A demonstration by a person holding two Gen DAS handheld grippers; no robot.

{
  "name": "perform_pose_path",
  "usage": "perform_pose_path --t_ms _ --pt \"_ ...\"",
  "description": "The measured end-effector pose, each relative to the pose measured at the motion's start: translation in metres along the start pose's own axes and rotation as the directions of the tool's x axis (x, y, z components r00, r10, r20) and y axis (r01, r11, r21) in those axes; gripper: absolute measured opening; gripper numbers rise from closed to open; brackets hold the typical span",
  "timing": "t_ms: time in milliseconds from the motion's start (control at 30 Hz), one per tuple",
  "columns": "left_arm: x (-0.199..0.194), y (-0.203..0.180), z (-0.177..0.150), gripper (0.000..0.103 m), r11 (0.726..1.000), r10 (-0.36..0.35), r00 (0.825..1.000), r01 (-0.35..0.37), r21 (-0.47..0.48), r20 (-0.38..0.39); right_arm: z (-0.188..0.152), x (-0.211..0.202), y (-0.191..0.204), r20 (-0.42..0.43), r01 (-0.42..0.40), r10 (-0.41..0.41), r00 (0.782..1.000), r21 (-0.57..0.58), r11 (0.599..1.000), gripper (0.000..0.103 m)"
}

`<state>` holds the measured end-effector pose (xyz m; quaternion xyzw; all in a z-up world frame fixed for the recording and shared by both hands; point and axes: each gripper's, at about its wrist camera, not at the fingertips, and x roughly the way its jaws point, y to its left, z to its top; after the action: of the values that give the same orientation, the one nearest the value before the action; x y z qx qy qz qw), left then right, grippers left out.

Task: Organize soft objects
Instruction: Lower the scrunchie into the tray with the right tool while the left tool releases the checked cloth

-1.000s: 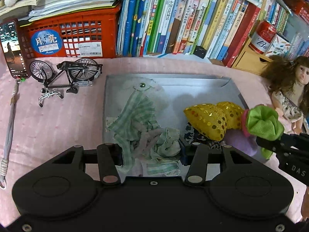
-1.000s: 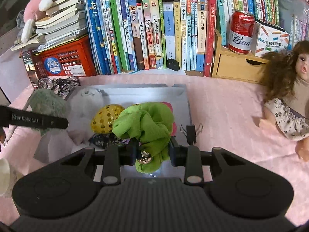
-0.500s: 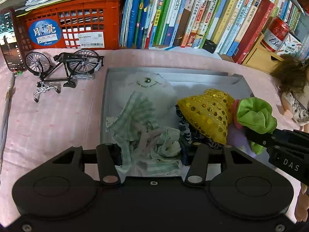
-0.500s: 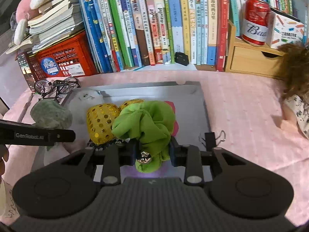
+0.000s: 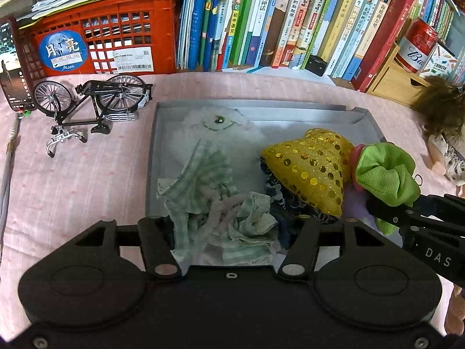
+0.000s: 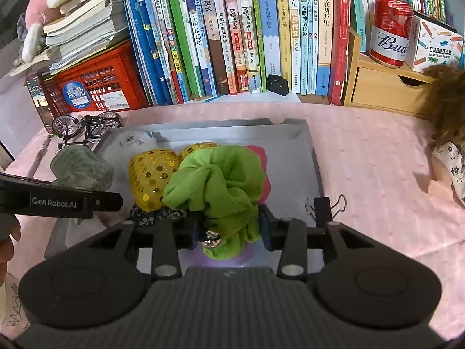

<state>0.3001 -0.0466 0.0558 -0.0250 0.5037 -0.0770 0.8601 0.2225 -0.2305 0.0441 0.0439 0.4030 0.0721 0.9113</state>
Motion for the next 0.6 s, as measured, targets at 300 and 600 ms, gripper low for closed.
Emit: perform_pose_path --t_ms 300,600 --pt "-0.007 0.001 -0.002 0.075 1.000 0.001 1.000 -0.001 -0.001 0.015 -0.001 -0.007 0.000 0.011 -0.012 0.012 1.000 -0.003 1.000 0.066" --pt "-0.019 -0.004 -0.008 0.078 1.000 0.002 0.999 -0.003 0.020 0.037 -0.003 -0.018 0.003 0.029 -0.017 0.018 0.999 -0.008 1.000 0.072"
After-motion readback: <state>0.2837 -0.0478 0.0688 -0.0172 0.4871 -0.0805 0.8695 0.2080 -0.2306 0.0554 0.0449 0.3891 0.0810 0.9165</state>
